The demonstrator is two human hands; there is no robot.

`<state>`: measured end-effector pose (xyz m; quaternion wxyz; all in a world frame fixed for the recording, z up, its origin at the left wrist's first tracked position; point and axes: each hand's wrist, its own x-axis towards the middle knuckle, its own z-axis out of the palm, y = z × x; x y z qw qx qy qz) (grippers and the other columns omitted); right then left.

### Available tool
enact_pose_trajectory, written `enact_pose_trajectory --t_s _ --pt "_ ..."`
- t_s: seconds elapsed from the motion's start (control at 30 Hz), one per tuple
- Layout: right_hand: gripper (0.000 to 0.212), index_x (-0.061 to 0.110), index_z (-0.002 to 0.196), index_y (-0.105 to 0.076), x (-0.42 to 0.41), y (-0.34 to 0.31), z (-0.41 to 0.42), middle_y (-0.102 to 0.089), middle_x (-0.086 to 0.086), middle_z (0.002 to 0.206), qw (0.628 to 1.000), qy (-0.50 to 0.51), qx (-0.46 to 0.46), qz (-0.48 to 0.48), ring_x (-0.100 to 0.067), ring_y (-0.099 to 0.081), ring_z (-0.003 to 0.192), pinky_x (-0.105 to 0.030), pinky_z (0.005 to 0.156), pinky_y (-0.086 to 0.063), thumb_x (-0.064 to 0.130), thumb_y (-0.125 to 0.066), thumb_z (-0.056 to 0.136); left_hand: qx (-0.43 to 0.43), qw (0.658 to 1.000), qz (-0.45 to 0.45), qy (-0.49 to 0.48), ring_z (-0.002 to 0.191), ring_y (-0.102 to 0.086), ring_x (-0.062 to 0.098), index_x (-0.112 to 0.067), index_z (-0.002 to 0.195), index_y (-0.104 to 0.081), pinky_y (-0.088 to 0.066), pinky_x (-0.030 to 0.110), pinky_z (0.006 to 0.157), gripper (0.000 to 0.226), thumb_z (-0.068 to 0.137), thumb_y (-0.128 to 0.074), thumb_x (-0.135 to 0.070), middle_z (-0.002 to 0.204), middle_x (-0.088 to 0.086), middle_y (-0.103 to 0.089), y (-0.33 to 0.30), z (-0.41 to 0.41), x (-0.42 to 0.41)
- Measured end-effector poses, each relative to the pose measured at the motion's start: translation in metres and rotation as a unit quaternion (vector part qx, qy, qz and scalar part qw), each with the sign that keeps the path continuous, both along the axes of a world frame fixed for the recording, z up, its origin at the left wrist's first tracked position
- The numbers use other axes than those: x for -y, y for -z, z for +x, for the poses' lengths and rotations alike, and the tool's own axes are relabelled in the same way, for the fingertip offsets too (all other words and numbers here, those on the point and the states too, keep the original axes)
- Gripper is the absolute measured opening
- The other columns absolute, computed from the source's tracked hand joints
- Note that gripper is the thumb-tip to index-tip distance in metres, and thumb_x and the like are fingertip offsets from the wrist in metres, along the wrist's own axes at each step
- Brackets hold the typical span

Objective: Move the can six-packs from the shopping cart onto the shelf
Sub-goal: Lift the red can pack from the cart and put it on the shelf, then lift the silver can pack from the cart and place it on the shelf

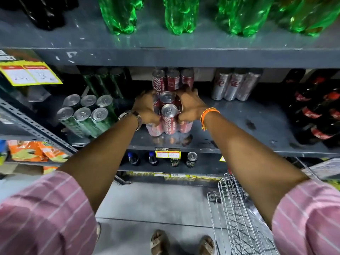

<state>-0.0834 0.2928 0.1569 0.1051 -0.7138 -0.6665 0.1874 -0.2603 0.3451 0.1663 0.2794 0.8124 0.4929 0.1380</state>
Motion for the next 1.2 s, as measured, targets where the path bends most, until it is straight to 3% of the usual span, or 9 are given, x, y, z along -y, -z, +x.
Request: enact_pose_trajectory --t_s 0.3,0.37,0.43,0.57,0.73,0.87,1.0,1.1,1.2 --pt "0.122 0.026 0.158 -0.019 0.016 -0.023 0.01 -0.025 -0.014 0.163 0.998 0.013 -0.039 -0.049 -0.042 -0.02 0.148 -0.049 0.12 -0.024 0.022 -0.091 0.06 -0.135 0.99 -0.003 0.04 0.123 -0.055 0.028 -0.025 0.141 -0.04 -0.051 0.039 0.099 0.117 0.036 -0.091 -0.017 0.136 0.006 -0.055 -0.012 0.002 -0.011" --pt "0.117 0.026 0.158 -0.021 0.028 -0.026 0.023 -0.029 -0.012 0.163 0.996 0.026 -0.08 -0.017 -0.041 -0.016 0.152 -0.052 0.126 -0.013 0.022 -0.089 0.063 -0.105 0.994 0.001 0.034 0.119 -0.057 0.025 -0.028 0.137 -0.042 -0.052 0.041 0.098 0.115 0.032 -0.088 -0.032 0.13 0.002 -0.06 -0.016 0.0 -0.005" --pt "0.118 0.025 0.157 -0.025 0.045 -0.027 0.042 -0.034 -0.011 0.161 0.99 0.049 -0.126 0.032 -0.039 -0.022 0.152 -0.053 0.125 -0.018 0.026 -0.09 0.059 -0.047 0.998 0.038 0.013 0.112 -0.061 0.024 -0.031 0.129 -0.047 -0.053 0.042 0.093 0.104 0.031 -0.078 -0.047 0.121 0.0 -0.065 -0.02 -0.001 0.007" --pt "0.108 0.016 0.155 -0.029 0.1 -0.037 0.08 -0.036 -0.006 0.158 0.965 0.126 -0.215 0.081 -0.023 -0.033 0.147 -0.04 0.124 -0.026 0.023 -0.09 0.067 0.117 0.988 0.078 -0.06 0.104 -0.066 0.018 -0.035 0.115 -0.057 -0.054 0.037 0.091 0.073 0.045 -0.078 -0.043 0.114 -0.006 -0.069 -0.032 0.02 0.06" --pt "0.087 0.024 0.147 -0.04 0.181 -0.041 0.124 -0.04 0.003 0.151 0.923 0.207 -0.296 0.135 -0.014 -0.038 0.138 -0.031 0.111 -0.036 0.013 -0.086 0.075 0.221 0.975 0.017 -0.015 0.113 -0.06 0.01 -0.027 0.126 -0.053 -0.048 0.028 0.1 0.077 0.055 -0.084 -0.03 0.124 -0.01 -0.062 -0.029 0.08 0.128" --pt "0.075 0.022 0.142 -0.045 0.251 -0.02 0.158 -0.046 0.007 0.143 0.881 0.299 -0.331 0.155 -0.015 -0.042 0.135 -0.034 0.112 -0.037 -0.001 -0.078 0.08 0.173 0.982 -0.045 0.06 0.115 -0.059 0.015 -0.027 0.129 -0.052 -0.048 0.032 0.099 0.08 0.056 -0.084 -0.026 0.131 -0.007 -0.058 -0.004 0.133 0.179" --pt "0.052 0.025 0.117 -0.056 0.322 0.018 0.183 -0.064 0.012 0.113 0.827 0.391 -0.369 0.165 0.01 -0.063 0.096 -0.035 0.104 -0.048 -0.013 -0.068 0.083 0.104 0.98 -0.134 0.1 0.124 -0.054 0.014 -0.025 0.133 -0.05 -0.041 0.021 0.1 0.081 0.06 -0.084 -0.025 0.137 -0.005 -0.055 0.035 0.184 0.223" --pt "0.039 0.013 0.113 -0.059 0.369 0.064 0.2 -0.066 -0.001 0.104 0.782 0.481 -0.373 0.137 -0.01 -0.064 0.094 -0.024 0.088 -0.058 -0.011 -0.069 0.084 0.078 0.968 -0.21 0.111 0.113 -0.057 0.013 -0.018 0.128 -0.053 -0.04 0.018 0.093 0.071 0.065 -0.084 -0.023 0.124 -0.005 -0.059 0.068 0.222 0.255" --pt "0.034 0.021 0.103 -0.06 0.408 0.127 0.214 -0.068 -0.002 0.1 0.756 0.542 -0.354 0.094 -0.024 -0.063 0.098 -0.041 0.092 -0.057 0.006 -0.078 0.08 0.038 0.944 -0.309 0.11 0.097 -0.064 0.019 -0.021 0.095 -0.058 -0.052 0.03 0.091 0.036 0.069 -0.082 -0.018 0.1 -0.004 -0.064 0.11 0.259 0.281"
